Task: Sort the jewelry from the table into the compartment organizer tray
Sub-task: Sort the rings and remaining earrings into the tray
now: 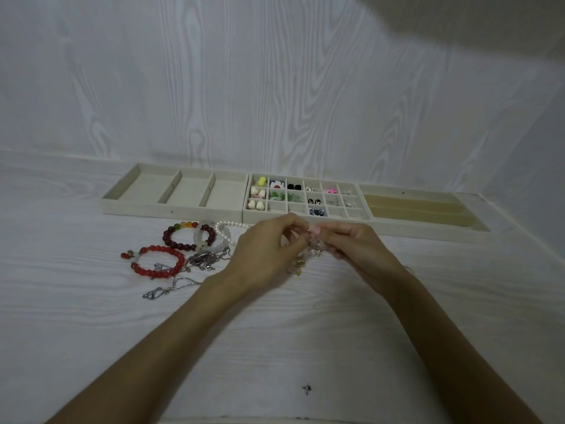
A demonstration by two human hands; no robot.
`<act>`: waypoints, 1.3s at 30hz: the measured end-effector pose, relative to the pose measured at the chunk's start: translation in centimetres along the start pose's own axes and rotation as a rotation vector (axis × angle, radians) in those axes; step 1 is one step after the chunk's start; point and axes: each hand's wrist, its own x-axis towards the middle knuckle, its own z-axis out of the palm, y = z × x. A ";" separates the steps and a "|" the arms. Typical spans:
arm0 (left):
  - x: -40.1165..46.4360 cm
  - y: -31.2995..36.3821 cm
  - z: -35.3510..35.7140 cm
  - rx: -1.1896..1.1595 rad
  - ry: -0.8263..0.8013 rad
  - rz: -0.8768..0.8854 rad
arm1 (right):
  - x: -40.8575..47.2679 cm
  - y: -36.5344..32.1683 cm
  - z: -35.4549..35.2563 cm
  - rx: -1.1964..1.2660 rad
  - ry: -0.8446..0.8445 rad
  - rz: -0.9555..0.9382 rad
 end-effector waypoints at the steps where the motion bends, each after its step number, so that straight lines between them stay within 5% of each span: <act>1: 0.0 0.1 -0.1 0.035 -0.003 0.005 | 0.0 0.1 0.1 0.008 0.013 -0.006; 11: 0.2 0.0 -0.1 0.058 -0.011 -0.086 | 0.7 0.8 1.2 -0.102 0.260 -0.179; 22: 0.4 -0.8 0.0 -0.009 -0.044 -0.051 | 0.9 1.0 0.7 -0.137 0.162 -0.288; 31: 2.2 -0.7 -1.5 0.068 -0.135 0.012 | 1.7 1.1 0.6 -0.600 0.305 -0.677; 36: 6.2 -0.7 -6.5 0.280 -0.283 -0.002 | 3.9 -1.7 -0.1 -0.505 0.314 -0.674; 39: 8.2 -1.5 -8.7 0.342 -0.190 -0.035 | 5.2 -2.9 -0.2 -0.448 0.280 -0.653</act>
